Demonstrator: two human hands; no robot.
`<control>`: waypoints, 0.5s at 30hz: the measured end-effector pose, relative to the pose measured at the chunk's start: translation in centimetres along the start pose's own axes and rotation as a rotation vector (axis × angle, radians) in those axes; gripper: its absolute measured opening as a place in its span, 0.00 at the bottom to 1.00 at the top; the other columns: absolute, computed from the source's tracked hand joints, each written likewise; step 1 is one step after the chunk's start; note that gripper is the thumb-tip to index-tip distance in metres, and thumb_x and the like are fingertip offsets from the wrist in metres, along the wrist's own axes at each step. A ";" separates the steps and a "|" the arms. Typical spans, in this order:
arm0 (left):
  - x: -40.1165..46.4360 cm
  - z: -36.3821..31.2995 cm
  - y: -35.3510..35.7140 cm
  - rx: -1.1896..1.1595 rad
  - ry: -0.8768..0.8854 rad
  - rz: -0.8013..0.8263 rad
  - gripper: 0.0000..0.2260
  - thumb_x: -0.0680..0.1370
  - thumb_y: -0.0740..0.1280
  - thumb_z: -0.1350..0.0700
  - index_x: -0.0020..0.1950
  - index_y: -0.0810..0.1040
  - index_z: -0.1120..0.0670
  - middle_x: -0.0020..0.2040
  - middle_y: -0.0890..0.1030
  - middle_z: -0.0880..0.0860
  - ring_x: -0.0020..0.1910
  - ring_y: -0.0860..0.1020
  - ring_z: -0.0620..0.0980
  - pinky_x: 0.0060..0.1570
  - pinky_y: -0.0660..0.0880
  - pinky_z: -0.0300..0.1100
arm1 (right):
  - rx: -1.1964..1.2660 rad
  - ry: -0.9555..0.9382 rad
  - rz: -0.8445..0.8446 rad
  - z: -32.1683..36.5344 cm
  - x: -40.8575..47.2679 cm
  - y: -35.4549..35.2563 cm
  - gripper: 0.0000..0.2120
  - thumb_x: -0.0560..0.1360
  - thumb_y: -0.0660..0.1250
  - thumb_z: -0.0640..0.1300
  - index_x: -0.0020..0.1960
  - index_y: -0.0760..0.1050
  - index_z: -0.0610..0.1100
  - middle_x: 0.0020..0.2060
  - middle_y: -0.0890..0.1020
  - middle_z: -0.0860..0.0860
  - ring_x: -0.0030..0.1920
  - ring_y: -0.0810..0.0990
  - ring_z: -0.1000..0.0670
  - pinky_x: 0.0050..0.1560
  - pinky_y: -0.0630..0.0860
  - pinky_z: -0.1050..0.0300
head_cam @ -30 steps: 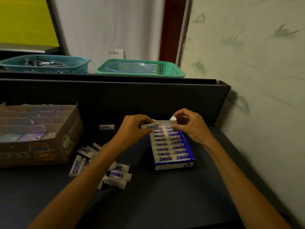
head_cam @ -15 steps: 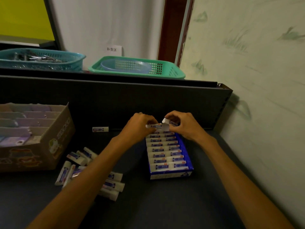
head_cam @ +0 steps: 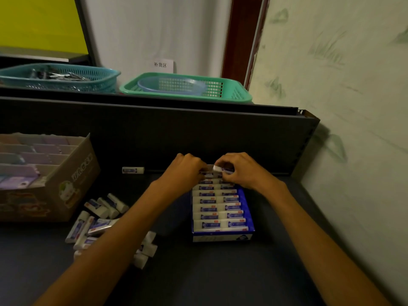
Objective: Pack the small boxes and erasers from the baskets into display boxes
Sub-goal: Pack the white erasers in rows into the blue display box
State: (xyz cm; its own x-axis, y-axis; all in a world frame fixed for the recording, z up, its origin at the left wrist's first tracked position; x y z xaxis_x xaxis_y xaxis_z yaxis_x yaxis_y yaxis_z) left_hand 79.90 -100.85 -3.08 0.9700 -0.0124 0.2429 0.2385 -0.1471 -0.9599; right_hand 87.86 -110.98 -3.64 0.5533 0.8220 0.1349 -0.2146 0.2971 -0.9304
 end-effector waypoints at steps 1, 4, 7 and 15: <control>0.0 0.1 0.1 0.000 0.000 0.006 0.13 0.79 0.63 0.53 0.63 0.76 0.49 0.55 0.80 0.50 0.53 0.77 0.47 0.59 0.71 0.46 | -0.008 -0.005 -0.001 0.0 0.0 0.0 0.15 0.73 0.68 0.42 0.59 0.75 0.50 0.53 0.77 0.55 0.52 0.75 0.56 0.56 0.76 0.55; 0.1 0.4 0.5 -0.012 -0.007 0.024 0.13 0.78 0.64 0.54 0.62 0.76 0.50 0.53 0.80 0.50 0.51 0.78 0.46 0.56 0.74 0.46 | -0.018 -0.010 0.003 0.1 -0.1 -0.1 0.16 0.73 0.68 0.42 0.60 0.75 0.50 0.53 0.77 0.54 0.53 0.76 0.55 0.57 0.75 0.54; 0.1 0.6 0.7 -0.028 -0.001 0.037 0.14 0.78 0.64 0.54 0.63 0.75 0.50 0.54 0.80 0.50 0.51 0.78 0.46 0.55 0.75 0.44 | -0.008 -0.009 0.010 0.1 -0.2 -0.2 0.16 0.73 0.68 0.41 0.61 0.76 0.49 0.53 0.77 0.54 0.53 0.75 0.56 0.57 0.75 0.55; 0.3 0.9 0.8 -0.061 0.004 0.056 0.11 0.78 0.64 0.53 0.60 0.77 0.51 0.53 0.80 0.50 0.50 0.78 0.45 0.52 0.76 0.42 | -0.044 -0.002 0.051 0.5 -0.3 0.1 0.15 0.74 0.68 0.41 0.60 0.76 0.48 0.54 0.76 0.54 0.53 0.74 0.56 0.56 0.74 0.56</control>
State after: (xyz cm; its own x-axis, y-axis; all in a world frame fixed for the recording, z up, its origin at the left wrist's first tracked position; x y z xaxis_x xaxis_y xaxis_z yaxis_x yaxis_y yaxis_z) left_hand 80.39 -100.11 -3.93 0.9816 -0.0260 0.1893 0.1800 -0.2061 -0.9618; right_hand 87.31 -110.93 -3.61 0.5407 0.8367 0.0872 -0.2069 0.2328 -0.9503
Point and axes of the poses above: each hand's wrist, its own x-axis towards the middle knuckle, its own y-axis out of the palm, z = x × y, the point moved 7 cm from there along x, towards the middle knuckle
